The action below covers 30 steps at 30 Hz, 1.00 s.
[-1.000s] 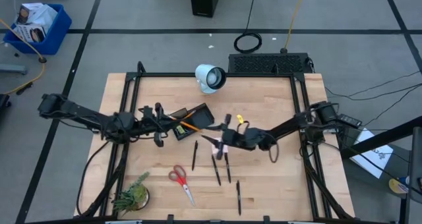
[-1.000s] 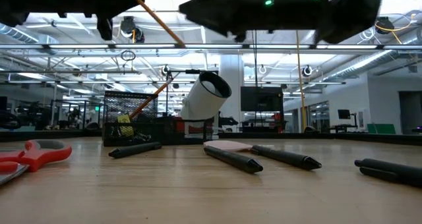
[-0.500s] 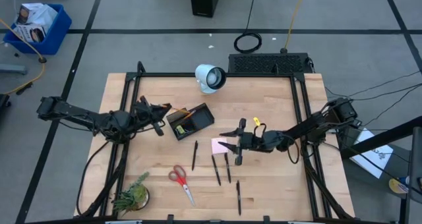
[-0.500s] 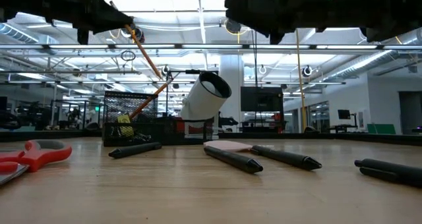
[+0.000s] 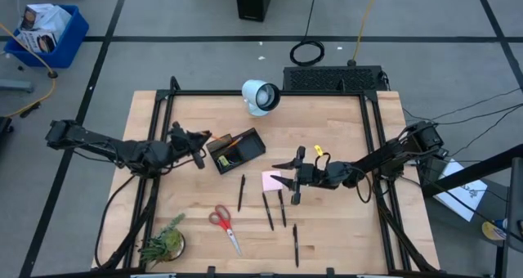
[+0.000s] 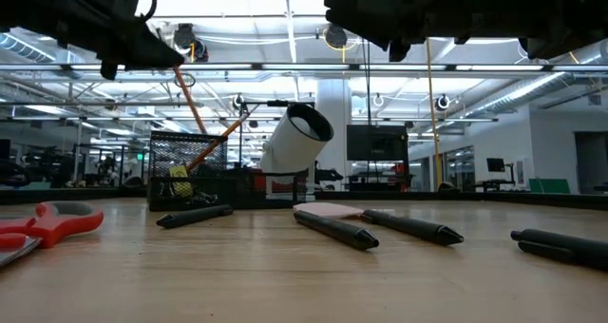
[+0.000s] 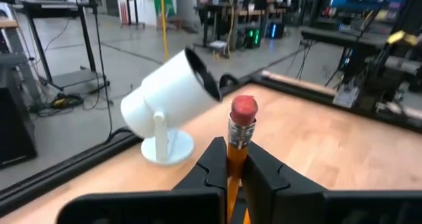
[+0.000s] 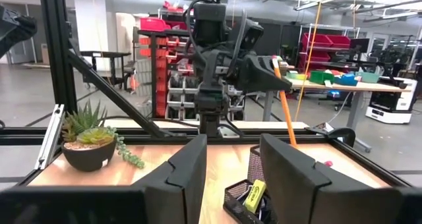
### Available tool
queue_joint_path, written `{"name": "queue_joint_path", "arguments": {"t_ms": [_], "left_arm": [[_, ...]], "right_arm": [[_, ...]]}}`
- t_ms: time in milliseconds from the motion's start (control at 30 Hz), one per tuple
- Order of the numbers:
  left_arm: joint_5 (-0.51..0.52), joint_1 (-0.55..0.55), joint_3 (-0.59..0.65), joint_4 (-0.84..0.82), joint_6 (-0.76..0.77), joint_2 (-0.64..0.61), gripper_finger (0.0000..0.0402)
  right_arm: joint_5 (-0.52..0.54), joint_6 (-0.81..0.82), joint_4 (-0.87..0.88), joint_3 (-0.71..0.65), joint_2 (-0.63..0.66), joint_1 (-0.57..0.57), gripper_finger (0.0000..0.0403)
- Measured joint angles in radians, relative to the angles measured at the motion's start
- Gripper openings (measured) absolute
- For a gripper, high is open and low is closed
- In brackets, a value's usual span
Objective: Pick and place office supplies into organizer
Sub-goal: Put the orange pencil into the black desk organizer, then put the black pen into the black desk organizer
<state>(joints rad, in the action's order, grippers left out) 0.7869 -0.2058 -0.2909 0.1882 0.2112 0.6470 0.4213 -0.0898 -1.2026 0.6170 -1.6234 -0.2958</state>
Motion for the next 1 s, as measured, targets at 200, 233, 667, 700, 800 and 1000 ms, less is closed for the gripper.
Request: {"name": "queue_joint_path", "arguments": {"t_ms": [200, 233, 667, 700, 800, 1000], "left_arm": [[-0.085, 0.005, 0.0, -0.049, 0.058, 0.0, 0.0045], [-0.11, 0.007, 0.0, -0.049, 0.057, 0.001, 0.0059], [-0.121, 0.006, 0.0, 0.012, 0.1, 0.001, 0.0178], [-0.146, 0.003, 0.0, 0.029, 0.105, 0.001, 0.0181], [-0.23, -0.008, 0.0, 0.08, 0.114, 0.001, 0.0185], [-0.392, -0.039, 0.0, 0.16, 0.103, 0.001, 0.0186]], "right_arm": [[0.0, 0.026, 0.003, 0.0, 0.0, 0.001, 0.0132], [0.0, 0.026, 0.005, 0.0, 0.0, 0.001, 0.0132], [-0.004, 0.134, 0.085, 0.0, 0.0, -0.001, 0.0132], [-0.004, 0.167, 0.12, 0.0, 0.0, -0.002, 0.0131], [-0.005, 0.267, 0.235, 0.0, 0.0, -0.011, 0.0129], [0.115, 0.346, 0.351, 0.0, -0.001, -0.05, 0.0121]]}}
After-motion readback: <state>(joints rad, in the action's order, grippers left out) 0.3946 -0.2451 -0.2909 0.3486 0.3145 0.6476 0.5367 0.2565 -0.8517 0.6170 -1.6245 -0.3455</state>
